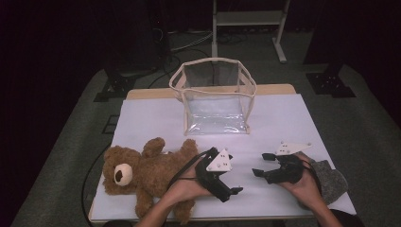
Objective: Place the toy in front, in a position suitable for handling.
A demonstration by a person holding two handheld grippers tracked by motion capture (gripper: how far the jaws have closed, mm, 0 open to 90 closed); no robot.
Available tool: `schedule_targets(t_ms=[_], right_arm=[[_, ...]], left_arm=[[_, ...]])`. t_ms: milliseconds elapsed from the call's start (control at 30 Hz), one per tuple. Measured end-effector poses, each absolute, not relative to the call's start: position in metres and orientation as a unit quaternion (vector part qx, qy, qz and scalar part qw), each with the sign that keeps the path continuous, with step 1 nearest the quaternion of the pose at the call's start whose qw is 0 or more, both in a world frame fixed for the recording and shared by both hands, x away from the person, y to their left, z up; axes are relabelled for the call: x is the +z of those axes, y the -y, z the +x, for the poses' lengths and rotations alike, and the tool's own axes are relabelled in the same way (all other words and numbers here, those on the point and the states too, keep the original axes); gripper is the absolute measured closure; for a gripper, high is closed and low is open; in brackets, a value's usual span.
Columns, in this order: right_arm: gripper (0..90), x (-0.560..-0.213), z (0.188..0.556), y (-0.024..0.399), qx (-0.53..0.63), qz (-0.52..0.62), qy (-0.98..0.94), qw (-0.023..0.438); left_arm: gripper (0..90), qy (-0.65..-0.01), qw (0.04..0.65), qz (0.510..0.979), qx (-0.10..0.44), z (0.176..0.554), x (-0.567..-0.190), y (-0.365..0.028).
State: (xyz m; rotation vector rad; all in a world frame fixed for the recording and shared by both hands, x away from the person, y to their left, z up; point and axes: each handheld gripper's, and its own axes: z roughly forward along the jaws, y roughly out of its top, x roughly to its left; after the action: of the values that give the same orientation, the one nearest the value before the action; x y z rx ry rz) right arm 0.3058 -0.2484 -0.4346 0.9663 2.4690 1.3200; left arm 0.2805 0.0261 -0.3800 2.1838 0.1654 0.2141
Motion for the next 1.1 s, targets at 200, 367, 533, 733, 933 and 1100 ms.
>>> schedule_targets(t_ms=[200,367,533,733,933,1100], right_arm=[[22.0,-0.437,0.307,0.251,0.448,0.328,-0.828,0.083],[21.9,-0.438,0.307,0.251,0.448,0.329,-0.828,0.079],[22.0,-0.437,0.305,0.249,0.445,0.327,-0.83,0.08],[21.9,-0.437,0.303,0.247,0.443,0.324,-0.832,0.08],[22.0,-0.438,0.304,0.246,0.443,0.323,-0.833,0.077],[22.0,-0.438,0.303,0.246,0.443,0.322,-0.834,0.076]], left_arm=[[2.4,-0.062,0.457,0.882,0.093,0.28,-0.37,-0.032],[2.4,-0.06,0.463,0.878,0.103,0.28,-0.36,-0.041],[2.4,-0.068,0.47,0.872,0.118,0.282,-0.35,-0.055],[2.4,-0.081,0.481,0.861,0.142,0.284,-0.336,-0.074],[2.4,-0.09,0.485,0.855,0.158,0.286,-0.327,-0.089],[2.4,-0.097,0.483,0.854,0.168,0.288,-0.323,-0.1]])
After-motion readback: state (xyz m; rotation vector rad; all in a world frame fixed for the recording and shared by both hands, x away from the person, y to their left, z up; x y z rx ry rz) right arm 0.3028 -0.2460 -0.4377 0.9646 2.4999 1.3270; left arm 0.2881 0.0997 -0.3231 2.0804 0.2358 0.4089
